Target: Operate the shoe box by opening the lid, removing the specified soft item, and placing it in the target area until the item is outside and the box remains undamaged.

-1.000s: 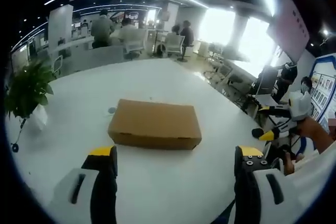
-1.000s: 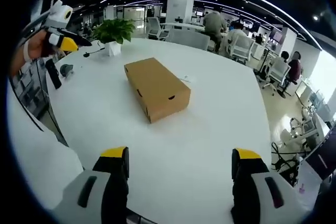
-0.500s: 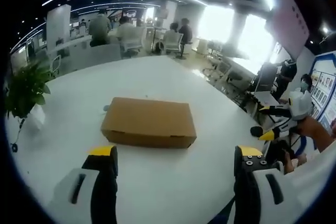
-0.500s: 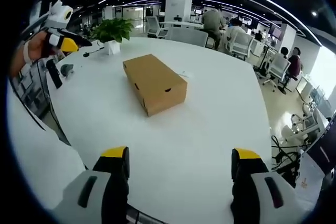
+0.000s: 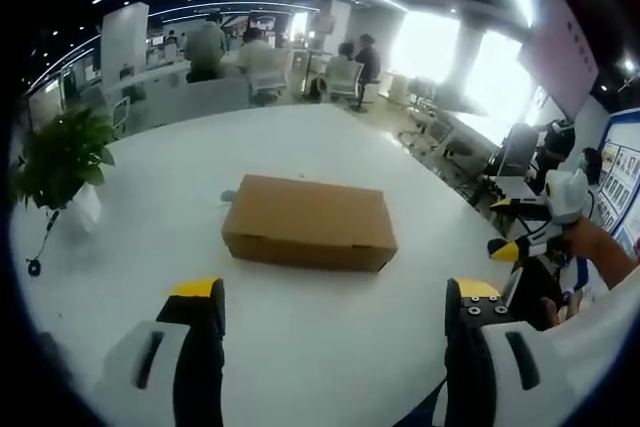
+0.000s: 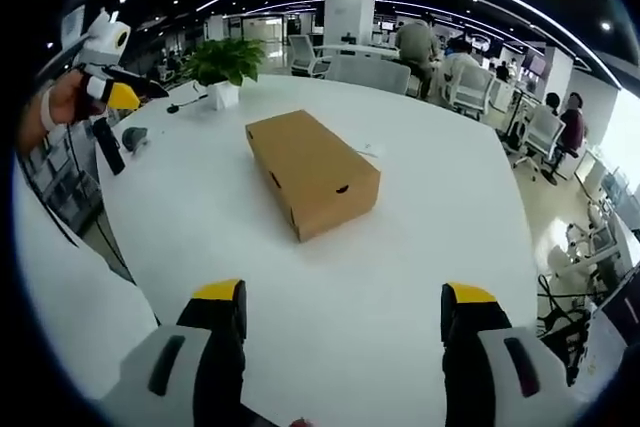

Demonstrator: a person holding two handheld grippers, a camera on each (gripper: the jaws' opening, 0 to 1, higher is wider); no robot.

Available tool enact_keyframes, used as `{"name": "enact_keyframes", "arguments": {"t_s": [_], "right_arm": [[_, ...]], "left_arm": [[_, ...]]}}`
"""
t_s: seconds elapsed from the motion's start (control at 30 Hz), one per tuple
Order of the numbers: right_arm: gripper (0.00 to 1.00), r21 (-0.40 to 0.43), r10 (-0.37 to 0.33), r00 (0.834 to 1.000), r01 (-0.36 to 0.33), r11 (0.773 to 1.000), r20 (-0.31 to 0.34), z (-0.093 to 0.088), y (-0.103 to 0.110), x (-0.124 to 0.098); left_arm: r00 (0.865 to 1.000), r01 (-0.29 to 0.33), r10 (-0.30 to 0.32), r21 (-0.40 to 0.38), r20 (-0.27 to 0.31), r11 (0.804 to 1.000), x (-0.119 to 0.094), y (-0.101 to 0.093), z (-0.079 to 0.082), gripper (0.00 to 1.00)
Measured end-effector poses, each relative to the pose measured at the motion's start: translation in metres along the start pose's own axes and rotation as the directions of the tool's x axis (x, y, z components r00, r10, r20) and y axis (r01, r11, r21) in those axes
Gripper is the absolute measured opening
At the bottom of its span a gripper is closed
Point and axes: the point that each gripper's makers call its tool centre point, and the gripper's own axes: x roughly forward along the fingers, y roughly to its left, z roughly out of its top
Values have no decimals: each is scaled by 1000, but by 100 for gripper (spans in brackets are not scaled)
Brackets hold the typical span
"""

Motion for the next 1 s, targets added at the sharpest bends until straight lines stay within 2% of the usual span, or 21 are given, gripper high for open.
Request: {"name": "enact_keyframes", "arguments": {"t_s": [0.23, 0.3, 0.43, 0.57, 0.7, 0.77, 0.87, 1.0], "right_arm": [[82, 32, -37, 999, 37, 999, 4, 20, 19, 12], [82, 42, -43, 999, 44, 998, -6, 22, 25, 15], [82, 52, -67, 998, 68, 996, -12, 27, 33, 16], [82, 82, -81, 997, 81, 993, -9, 33, 37, 13], [81, 121, -77, 997, 73, 990, 28, 38, 40, 18], [81, 138, -69, 997, 65, 988, 26, 38, 40, 22], [81, 119, -56, 998, 50, 992, 41, 43, 40, 25], [81, 143, -28, 998, 20, 990, 57, 48, 43, 28]], "left_arm": [[1000, 14, -14, 20, 4, 1000, -11, 33, 2, 93], [1000, 18, -18, 38, -1, 999, -13, 46, 0, 93], [999, 42, -43, 34, 6, 999, -14, 60, -2, 92], [999, 51, -52, 29, 7, 998, -15, 65, -2, 90], [997, 70, -70, 15, 41, 997, -20, 60, 5, 90], [998, 47, -48, 9, 47, 999, -16, 64, 4, 90], [995, 54, -52, -24, 85, 998, -21, 60, 12, 90], [997, 32, -31, -23, 70, 999, -21, 61, 10, 89]]}}
